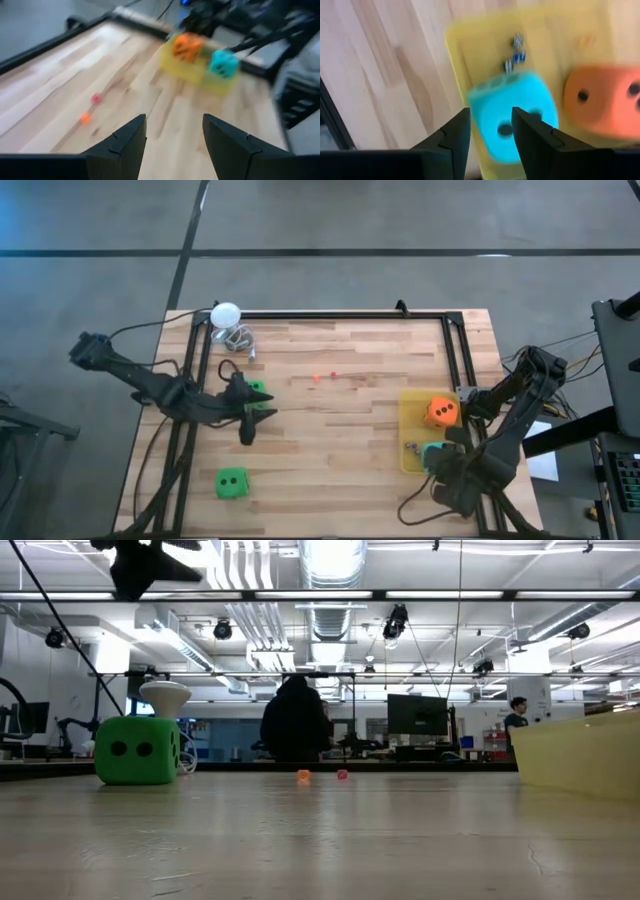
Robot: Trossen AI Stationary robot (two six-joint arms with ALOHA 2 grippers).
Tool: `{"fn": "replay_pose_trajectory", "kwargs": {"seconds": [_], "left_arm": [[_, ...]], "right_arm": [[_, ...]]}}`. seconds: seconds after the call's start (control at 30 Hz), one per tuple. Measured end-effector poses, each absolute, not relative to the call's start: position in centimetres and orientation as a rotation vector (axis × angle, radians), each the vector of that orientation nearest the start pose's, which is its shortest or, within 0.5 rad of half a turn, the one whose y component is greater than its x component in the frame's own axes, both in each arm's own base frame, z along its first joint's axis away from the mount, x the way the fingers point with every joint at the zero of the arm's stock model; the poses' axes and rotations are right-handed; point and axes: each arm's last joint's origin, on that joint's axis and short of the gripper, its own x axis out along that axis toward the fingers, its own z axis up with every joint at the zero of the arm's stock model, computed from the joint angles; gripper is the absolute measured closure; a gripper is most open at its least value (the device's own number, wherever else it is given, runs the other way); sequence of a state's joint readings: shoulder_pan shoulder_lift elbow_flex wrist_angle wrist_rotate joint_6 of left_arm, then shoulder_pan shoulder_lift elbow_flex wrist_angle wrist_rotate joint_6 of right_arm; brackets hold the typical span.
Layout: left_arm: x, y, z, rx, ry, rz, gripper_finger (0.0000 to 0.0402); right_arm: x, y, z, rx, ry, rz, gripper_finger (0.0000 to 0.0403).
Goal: Pick & Place Dice
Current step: Put the top large green dice into the yellow bin
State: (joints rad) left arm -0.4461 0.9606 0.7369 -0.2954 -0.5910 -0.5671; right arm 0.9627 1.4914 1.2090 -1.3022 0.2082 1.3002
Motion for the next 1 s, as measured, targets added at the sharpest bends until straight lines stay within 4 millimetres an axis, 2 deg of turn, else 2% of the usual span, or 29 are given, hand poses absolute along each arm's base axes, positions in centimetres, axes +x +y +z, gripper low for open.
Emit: {"fn": "replay_pose_trajectory", "kwargs": {"seconds": [0.2, 0.37, 0.5, 0.73, 1.0], "left_arm": [[19.5, -5.9, 27.3, -0.244, 0.672, 0.447, 0.0203], [20.7, -6.4, 26.6, -0.092, 0.963, 0.469, 0.0203], [21.5, -6.8, 26.2, 0.051, 1.163, 0.526, 0.0203], [23.5, -7.7, 24.1, 0.209, 1.325, 0.481, 0.0193], [24.7, -8.3, 21.3, 0.293, 1.468, 0.469, 0.0145]], "right_arm": [[15.5, 20.3, 27.6, 0.093, 1.19, -0.306, 0.0278], [15.8, 20.3, 28.2, 0.03, 1.105, -0.29, 0.0285], [15.8, 20.1, 27.7, -0.014, 1.079, -0.304, 0.029], [15.7, 20.1, 26.2, -0.019, 1.08, -0.307, 0.0297], [15.8, 20.3, 25.0, -0.025, 1.071, -0.272, 0.0297]]}}
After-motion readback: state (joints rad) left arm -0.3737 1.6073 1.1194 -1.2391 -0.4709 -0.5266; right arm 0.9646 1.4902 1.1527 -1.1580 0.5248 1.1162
